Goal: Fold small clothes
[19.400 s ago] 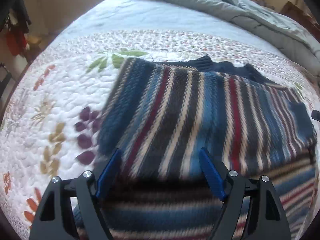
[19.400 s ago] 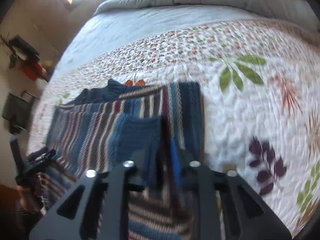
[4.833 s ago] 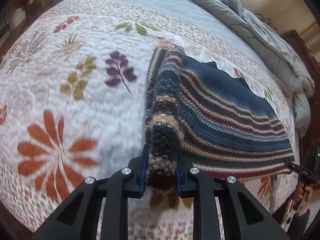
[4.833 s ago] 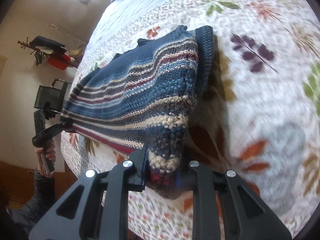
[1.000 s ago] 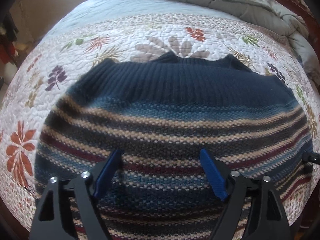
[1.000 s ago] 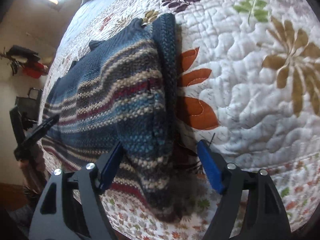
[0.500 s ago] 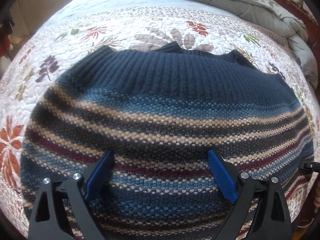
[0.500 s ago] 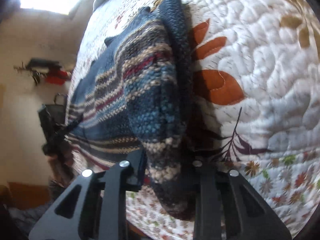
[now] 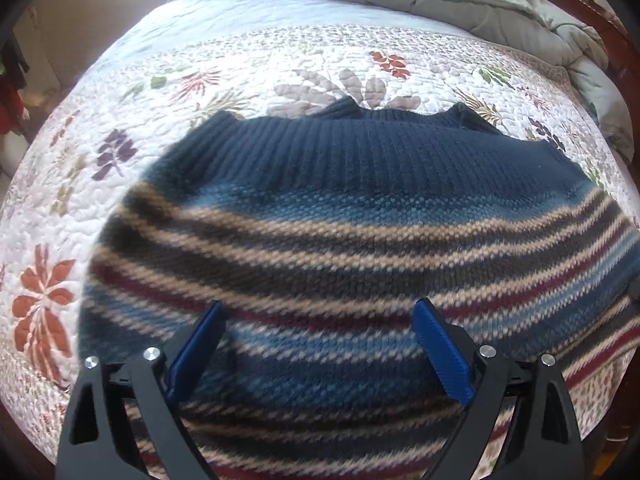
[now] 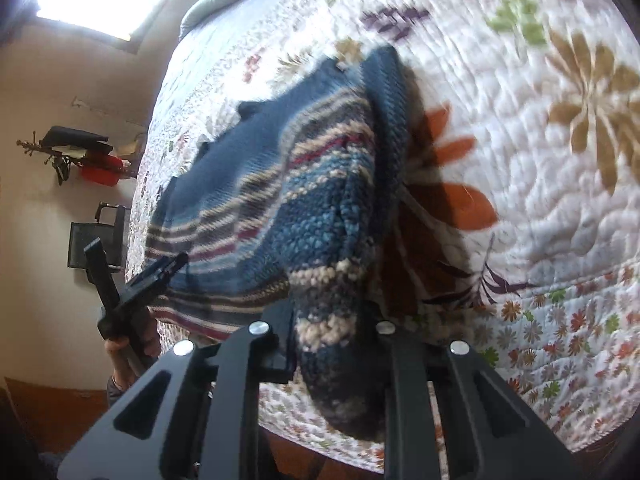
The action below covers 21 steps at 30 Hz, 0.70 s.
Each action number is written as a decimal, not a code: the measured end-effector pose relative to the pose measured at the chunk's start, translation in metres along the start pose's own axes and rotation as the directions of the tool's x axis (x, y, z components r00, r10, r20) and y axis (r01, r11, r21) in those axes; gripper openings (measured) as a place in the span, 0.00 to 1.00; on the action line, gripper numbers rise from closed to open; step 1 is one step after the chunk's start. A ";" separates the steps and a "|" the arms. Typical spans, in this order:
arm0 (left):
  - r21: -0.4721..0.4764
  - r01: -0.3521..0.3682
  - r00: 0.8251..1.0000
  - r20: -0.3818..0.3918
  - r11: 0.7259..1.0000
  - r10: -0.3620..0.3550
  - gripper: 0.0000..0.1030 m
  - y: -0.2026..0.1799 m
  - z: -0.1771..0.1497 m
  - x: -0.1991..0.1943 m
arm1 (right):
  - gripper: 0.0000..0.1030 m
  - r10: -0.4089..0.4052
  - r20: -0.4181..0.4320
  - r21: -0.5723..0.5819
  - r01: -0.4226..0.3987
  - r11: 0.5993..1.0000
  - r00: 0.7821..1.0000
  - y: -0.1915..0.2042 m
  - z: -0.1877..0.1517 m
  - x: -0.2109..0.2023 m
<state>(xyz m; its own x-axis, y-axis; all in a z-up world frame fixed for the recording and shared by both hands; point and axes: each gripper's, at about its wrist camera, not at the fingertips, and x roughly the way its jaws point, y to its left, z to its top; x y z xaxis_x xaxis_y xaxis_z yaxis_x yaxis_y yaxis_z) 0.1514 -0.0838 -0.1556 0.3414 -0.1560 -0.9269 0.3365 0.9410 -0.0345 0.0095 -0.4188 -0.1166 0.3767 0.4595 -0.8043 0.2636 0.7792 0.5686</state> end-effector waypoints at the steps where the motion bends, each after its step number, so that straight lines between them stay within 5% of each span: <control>1: -0.010 0.005 1.000 -0.008 1.000 -0.005 0.92 0.004 -0.002 -0.001 | 0.17 -0.008 0.005 -0.014 0.008 1.000 1.000 0.007 0.002 -0.001; 21: -0.053 0.111 0.992 -0.047 0.992 -0.113 0.90 0.041 -0.016 0.009 | 0.17 0.005 0.046 -0.306 0.009 0.952 0.999 0.167 0.018 0.006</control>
<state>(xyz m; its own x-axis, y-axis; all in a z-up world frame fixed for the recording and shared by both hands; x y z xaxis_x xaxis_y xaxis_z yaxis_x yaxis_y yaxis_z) 0.1541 -0.0421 -0.1710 0.2594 -0.2474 -0.9336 0.3255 0.9325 -0.1566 0.0714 -0.2934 -0.0232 0.4187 0.4432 -0.7926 -0.0174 0.8766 0.4809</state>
